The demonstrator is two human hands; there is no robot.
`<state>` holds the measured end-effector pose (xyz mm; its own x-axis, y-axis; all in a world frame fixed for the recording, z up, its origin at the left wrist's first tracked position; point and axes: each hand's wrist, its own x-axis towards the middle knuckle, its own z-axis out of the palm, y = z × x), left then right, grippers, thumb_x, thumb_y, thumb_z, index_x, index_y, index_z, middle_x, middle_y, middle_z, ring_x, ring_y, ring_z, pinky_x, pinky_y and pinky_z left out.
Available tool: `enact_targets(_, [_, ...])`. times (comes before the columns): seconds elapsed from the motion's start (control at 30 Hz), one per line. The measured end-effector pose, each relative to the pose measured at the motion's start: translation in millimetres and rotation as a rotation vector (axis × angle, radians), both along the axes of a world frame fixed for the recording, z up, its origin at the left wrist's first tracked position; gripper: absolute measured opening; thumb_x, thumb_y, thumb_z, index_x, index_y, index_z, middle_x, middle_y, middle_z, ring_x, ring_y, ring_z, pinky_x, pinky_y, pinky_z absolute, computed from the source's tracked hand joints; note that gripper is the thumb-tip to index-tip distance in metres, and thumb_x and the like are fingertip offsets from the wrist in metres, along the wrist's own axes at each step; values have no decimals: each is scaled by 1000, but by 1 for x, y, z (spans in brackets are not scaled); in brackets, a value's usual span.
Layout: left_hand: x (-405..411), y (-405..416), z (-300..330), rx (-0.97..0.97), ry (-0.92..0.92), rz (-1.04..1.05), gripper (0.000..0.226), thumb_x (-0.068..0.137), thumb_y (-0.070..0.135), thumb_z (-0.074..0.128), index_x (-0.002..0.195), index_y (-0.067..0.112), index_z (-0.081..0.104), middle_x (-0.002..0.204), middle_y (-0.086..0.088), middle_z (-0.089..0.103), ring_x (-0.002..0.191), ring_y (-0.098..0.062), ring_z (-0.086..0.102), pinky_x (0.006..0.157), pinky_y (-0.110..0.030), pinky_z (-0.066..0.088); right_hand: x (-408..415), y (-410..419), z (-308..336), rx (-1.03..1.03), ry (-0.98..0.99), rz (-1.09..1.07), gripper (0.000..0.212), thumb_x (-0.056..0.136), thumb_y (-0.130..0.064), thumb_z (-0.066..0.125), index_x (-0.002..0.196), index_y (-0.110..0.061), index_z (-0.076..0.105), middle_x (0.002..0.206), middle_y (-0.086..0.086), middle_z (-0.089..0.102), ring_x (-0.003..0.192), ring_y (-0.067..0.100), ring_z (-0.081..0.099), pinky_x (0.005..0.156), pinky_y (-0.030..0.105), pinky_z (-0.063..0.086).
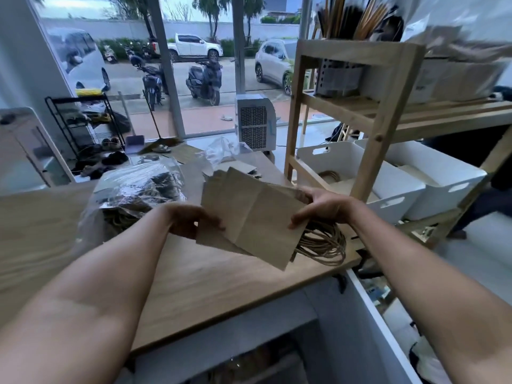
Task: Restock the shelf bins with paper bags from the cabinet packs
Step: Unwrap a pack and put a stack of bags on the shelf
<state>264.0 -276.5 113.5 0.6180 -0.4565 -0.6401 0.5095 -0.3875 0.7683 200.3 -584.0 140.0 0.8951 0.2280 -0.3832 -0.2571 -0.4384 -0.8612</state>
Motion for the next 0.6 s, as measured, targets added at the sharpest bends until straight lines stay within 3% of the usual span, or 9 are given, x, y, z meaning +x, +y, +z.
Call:
enact_targets(0.07, [-4,-3,-2,97,-92,-15,52,46,-3,90,93,7,70,89,-9,74,84,-23,72,84,-42,58,5,9,5,-76,-8,22,88,43,-14,91,121,-23,53,117,15,66,104,34,67,88,53,55])
enact_targets(0.13, [-6,-5,-7,218,-219,51,36,66,-4,81,93,13,66,86,-3,71,82,-18,67,71,-34,59,11,15,6,-151,-46,37,89,42,-16,91,120,-27,49,121,13,63,109,32,65,91,51,54])
enact_targets(0.2, [-10,-6,-13,211,-319,139,36,69,-5,79,93,16,62,85,0,67,80,-15,62,63,-27,53,13,22,6,-247,-94,45,95,46,-15,89,124,-33,38,127,13,57,116,32,59,98,49,50])
enact_targets(0.3, [-20,-4,-31,160,-431,188,54,49,-3,87,91,16,60,85,-2,63,83,-21,59,64,-27,49,9,34,0,-431,-162,79,115,52,-12,88,140,-41,19,141,10,40,130,32,43,108,49,40])
enact_targets(0.4, [-17,-1,-57,171,-509,194,100,14,19,81,111,5,63,104,-16,68,100,-30,63,83,-42,57,7,41,-8,-544,-257,34,119,62,-14,86,149,-35,8,155,11,18,143,33,22,118,48,24])
enact_targets(0.5, [-8,-1,-74,141,-515,212,109,9,27,80,114,2,64,110,-16,68,103,-28,64,93,-47,53,3,48,-15,-560,-255,-22,118,63,-20,87,150,-38,8,157,11,7,145,35,17,118,48,23])
enact_targets(0.6, [-9,-8,-72,105,-561,230,118,11,29,83,124,9,57,118,-12,66,110,-26,62,97,-45,52,-1,58,-25,-497,-283,-80,116,66,-23,86,152,-33,9,156,8,4,146,31,14,117,40,20])
